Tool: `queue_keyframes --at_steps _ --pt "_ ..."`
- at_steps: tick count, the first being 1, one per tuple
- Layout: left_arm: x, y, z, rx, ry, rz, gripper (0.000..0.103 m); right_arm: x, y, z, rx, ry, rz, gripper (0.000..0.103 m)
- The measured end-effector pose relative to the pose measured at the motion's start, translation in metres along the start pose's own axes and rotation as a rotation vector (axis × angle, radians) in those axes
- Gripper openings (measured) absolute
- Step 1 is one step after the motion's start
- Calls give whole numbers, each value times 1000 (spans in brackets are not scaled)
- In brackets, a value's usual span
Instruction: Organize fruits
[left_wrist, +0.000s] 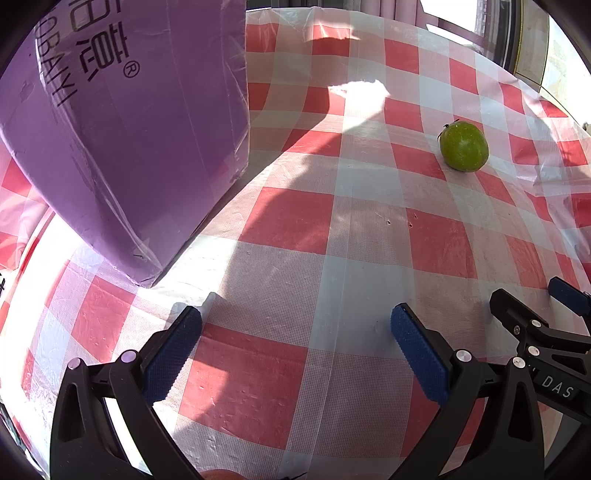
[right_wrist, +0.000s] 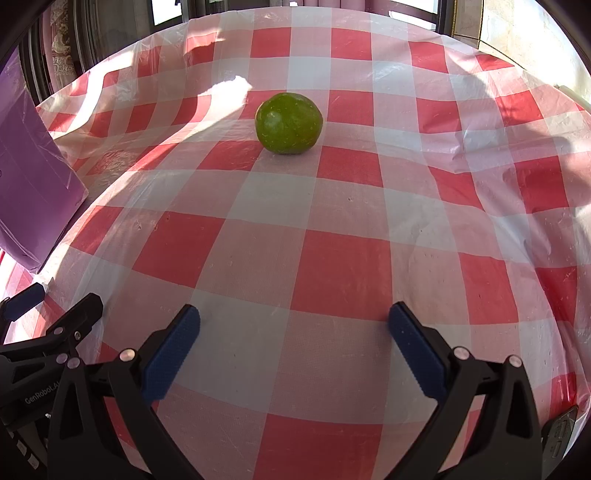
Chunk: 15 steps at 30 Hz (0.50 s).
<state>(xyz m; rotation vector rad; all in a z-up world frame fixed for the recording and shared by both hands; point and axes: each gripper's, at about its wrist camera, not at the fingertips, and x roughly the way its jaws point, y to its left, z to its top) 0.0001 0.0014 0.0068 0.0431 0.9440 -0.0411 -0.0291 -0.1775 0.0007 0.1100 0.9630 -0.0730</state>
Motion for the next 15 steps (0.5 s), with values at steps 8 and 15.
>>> queue_keyframes --at_steps 8,15 --pt "-1 0 0 -4 -2 -8 99 0 0 0 0 0 0 102" --pt "0 0 1 2 0 -3 99 0 0 0 0 0 0 102"
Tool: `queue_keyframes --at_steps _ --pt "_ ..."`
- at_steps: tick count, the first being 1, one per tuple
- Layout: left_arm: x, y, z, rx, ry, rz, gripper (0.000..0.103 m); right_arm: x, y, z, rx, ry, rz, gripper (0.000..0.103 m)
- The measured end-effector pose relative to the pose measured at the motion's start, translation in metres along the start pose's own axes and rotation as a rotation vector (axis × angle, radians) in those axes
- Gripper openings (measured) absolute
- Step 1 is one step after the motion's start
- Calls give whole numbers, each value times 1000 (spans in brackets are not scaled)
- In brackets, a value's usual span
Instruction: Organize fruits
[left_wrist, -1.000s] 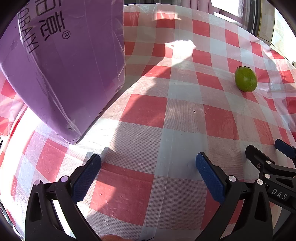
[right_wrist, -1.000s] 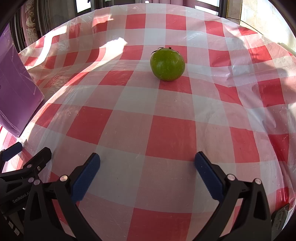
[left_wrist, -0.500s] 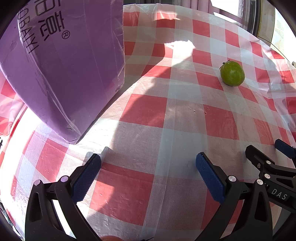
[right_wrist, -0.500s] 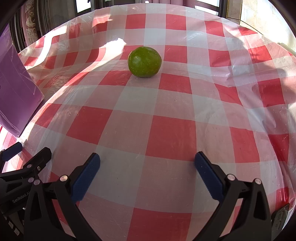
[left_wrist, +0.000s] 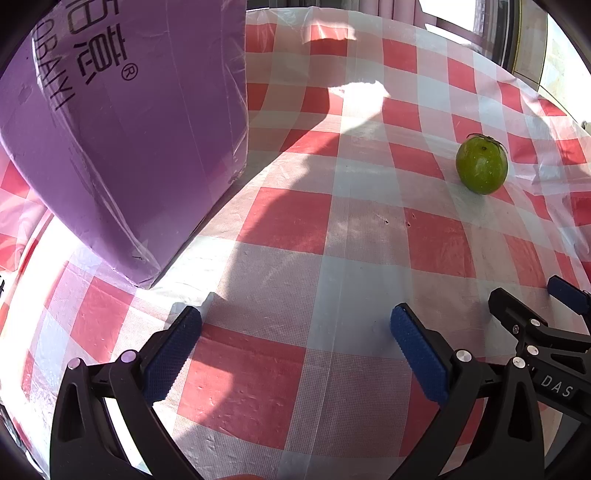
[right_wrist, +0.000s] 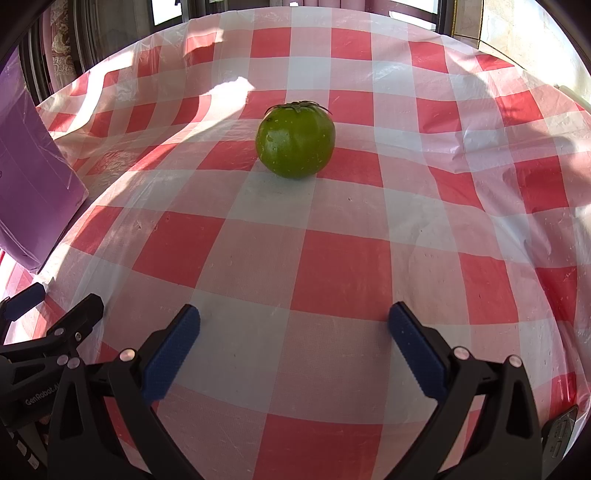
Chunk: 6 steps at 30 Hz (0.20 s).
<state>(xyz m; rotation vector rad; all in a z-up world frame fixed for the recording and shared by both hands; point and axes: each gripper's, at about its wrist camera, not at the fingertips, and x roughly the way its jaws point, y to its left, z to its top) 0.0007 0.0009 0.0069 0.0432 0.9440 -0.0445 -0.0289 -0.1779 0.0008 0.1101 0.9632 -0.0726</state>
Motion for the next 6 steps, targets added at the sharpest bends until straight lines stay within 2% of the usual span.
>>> queue_keyframes --at_steps 6 --pt "0 1 -1 -1 0 0 99 0 0 0 0 0 0 102"
